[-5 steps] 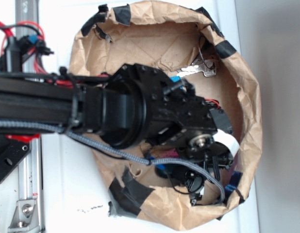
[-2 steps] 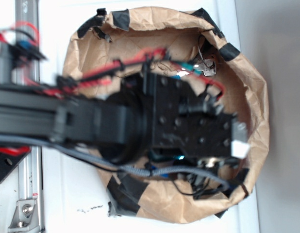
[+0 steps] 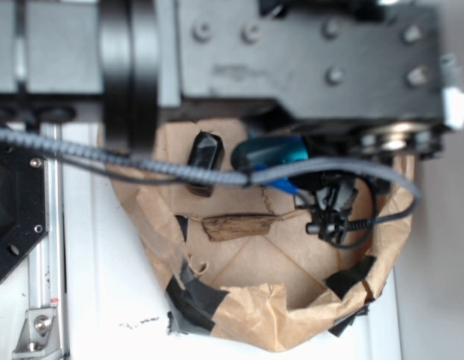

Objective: Grab the plastic pickle.

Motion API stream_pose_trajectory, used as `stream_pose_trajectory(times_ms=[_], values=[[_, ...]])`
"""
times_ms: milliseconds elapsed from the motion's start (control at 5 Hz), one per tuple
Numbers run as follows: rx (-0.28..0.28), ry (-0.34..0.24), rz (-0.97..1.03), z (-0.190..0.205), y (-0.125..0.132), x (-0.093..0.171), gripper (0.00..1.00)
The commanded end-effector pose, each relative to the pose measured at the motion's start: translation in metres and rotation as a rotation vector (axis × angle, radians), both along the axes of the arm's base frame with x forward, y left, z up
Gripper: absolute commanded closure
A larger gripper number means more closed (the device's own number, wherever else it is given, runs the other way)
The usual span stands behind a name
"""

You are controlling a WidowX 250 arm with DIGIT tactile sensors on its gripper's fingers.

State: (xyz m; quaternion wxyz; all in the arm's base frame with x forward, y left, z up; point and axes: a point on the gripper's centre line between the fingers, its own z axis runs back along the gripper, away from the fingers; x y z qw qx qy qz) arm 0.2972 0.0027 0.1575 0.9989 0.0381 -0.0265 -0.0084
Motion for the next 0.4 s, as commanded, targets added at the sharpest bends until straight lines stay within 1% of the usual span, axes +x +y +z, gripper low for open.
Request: stream_pose_trajectory(times_ms=[0, 200], values=[[0.089, 0.032, 0.176, 0.037, -0.019, -0.003, 1.0], [0.087, 0.051, 0.13, 0.027, -0.03, -0.005, 1.0]])
